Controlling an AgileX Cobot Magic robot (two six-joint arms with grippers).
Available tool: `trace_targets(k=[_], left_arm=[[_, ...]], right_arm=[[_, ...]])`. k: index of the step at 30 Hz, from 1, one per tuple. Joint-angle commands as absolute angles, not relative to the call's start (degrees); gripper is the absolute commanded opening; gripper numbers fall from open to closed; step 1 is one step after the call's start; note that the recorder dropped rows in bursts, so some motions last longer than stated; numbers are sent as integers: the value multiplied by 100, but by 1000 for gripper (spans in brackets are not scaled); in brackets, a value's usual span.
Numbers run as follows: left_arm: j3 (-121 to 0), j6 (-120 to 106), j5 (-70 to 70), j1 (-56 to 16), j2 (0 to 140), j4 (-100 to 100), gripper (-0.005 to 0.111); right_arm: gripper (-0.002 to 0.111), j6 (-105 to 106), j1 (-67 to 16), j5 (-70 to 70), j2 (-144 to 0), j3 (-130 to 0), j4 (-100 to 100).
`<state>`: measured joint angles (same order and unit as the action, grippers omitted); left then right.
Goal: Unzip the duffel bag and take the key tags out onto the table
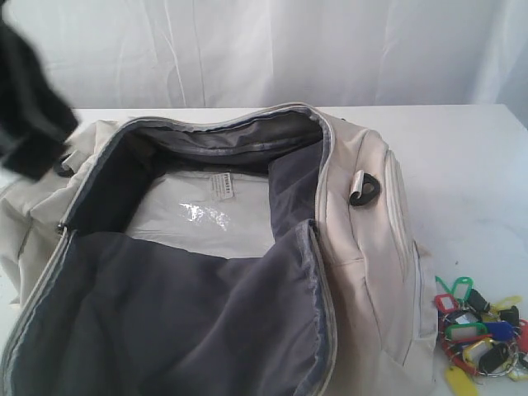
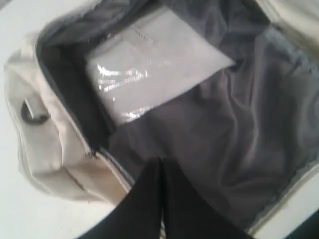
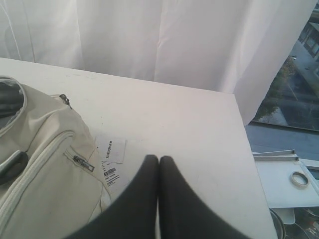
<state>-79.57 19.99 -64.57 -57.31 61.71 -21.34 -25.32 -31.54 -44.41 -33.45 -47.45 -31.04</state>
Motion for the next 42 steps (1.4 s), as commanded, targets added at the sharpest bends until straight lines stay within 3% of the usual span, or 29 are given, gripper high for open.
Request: trace_targets(k=[1,9,29,35,42], left_arm=[[-6353,2775,-5855,-5727,4584,-2141,0],[-4924,3001,-5088,-5727,2916,-2780,0],[-4918,2972,-5076,-5651,2683,-2748,0],[-4918,2972,-5076,-4391,2671,-2748,0],[-4666,2972,-5039,-1860,2249,-2839,0]], right_arm=[[0,-2532,-3157,-4381,-3319,-4726,-3158],[0,-2532,-3157,-4381,-3319,-4726,-3158],[0,-2532,-3157,-4381,-3319,-4726,-3158],[0,-2532,-3157,-4381,-3319,-4726,-3158],[0,-2532,-3157,-4369,-3319,-4726,-3158]])
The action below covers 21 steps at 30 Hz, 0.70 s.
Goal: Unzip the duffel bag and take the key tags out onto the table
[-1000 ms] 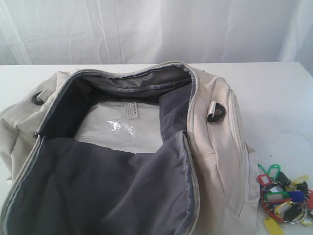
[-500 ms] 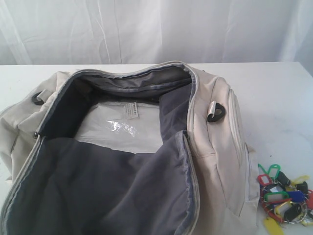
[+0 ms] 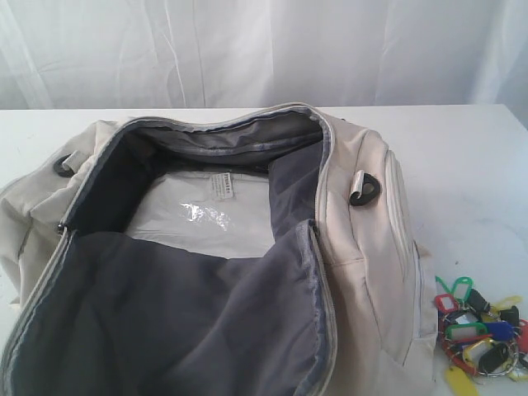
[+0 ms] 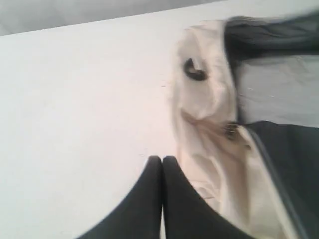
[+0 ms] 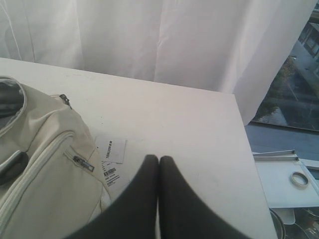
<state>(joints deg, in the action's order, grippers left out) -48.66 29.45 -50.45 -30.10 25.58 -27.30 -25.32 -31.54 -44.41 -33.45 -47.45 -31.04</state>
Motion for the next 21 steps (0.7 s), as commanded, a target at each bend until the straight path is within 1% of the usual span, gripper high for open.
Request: trace_targets(k=[1,4,7,14,21], left_arm=[[-4578,2972,-5051,-1551,2132,-2852,0],[-4312,2972,-5064,-969,1663,-2932,0],[-4053,2972,-5054,-671,1153,-2932,0],[-3496,2972,-5071,-376,0,-2921,0],[-3143,2957,-5216,-187,0,-2882,0]], right_arm=[[0,-2532,-3157,-4369,-3319,-4726,-3158],[0,-2532,-3157,-4369,-3319,-4726,-3158],[0,-2532,-3157,-4360,-3319,-4726,-3158],[0,-2532,-3157,-4360,-3319,-4726,-3158],[0,-2532,-3157,-4361,-3294,-4726,-3156]])
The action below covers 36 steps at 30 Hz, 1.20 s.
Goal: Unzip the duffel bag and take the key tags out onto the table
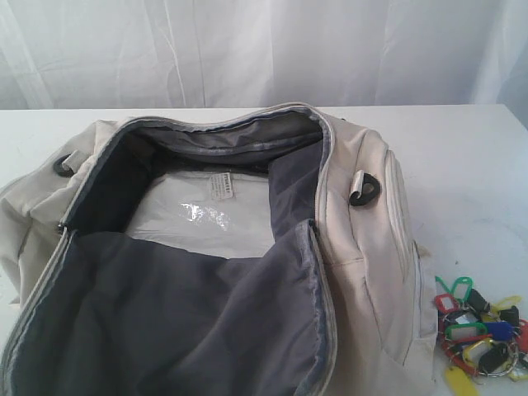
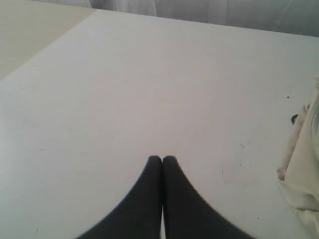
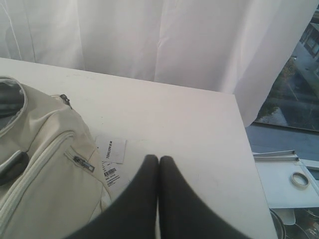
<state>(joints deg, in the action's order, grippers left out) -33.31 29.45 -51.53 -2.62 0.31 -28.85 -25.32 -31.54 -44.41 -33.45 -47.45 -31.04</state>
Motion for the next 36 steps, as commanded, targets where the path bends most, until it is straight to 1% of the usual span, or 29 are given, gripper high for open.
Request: trace_targets(k=[1,4,10,16,25,30,36], left_arm=[[-3086,2957,-5229,-164,0,-2882,0],[-2903,2957,-5215,-43,0,-2906,0],[-2619,2957,-4534,197,0,-3053,0],[-2349,2957,-3950,217,0,-3053,0],[-905,2957,-2466,217,0,-3053,0],[0,2957,-2111,217,0,-3053,0],[0,2943,-1170,499,0,-3280,0]], right_arm=[[0,-2532,-3157,-4361,-3294,-4726,-3156],[0,-2532,-3157,-4361,-3294,-4726,-3156],[0,-2532,-3157,-4361,-3294,-4726,-3156],[0,-2532,-3157,-4361,-3294,-4726,-3156],[0,-2532,-3157,-4361,-3294,-4726,-3156],[0,-2532,-3157,-4361,-3294,-4726,-3156],[0,-2532,-3157,-4351,-3294,-4726,-3156]])
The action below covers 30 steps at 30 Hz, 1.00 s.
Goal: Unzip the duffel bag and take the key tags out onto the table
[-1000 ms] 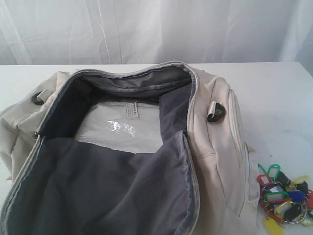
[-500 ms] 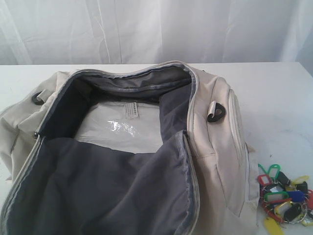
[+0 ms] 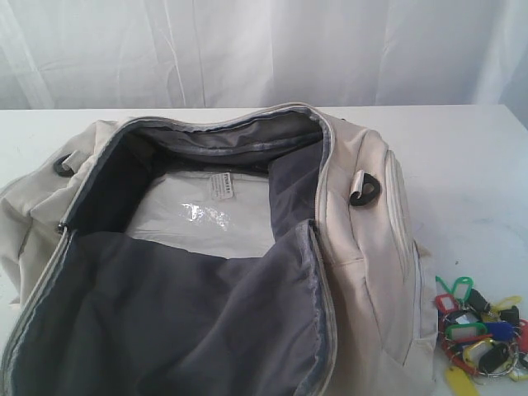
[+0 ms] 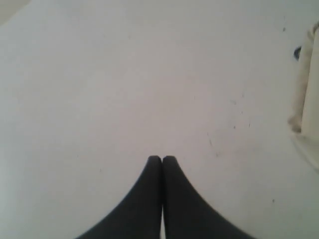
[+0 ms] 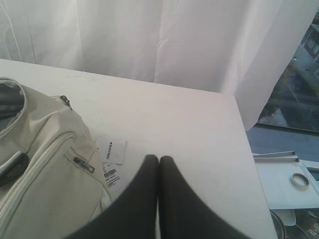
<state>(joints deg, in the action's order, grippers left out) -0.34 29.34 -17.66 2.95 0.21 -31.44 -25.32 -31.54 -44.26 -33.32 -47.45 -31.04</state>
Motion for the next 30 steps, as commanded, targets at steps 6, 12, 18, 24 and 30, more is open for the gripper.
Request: trace_targets(k=[6,12,18,24,30], left_arm=[[0,2943,-995,705,0,-3280,0],[0,2943,-1006,705,0,-3280,0],[0,2933,-1210,657,0,-1567,0],[0,2933,-1204,657,0,462,0],[0,2933,-1204,657,0,847,0]], right_arm=[[0,-2532,-3157,-4351,-3294,-4726,-3156],[0,-2532,-3157,-4351,-3294,-4726,-3156],[0,-2532,-3157,-4351,-3294,-4726,-3156],[0,-2532,-3157,-4351,-3294,-4726,-3156],[0,-2532,-3157,-4351,-3294,-4726,-3156]])
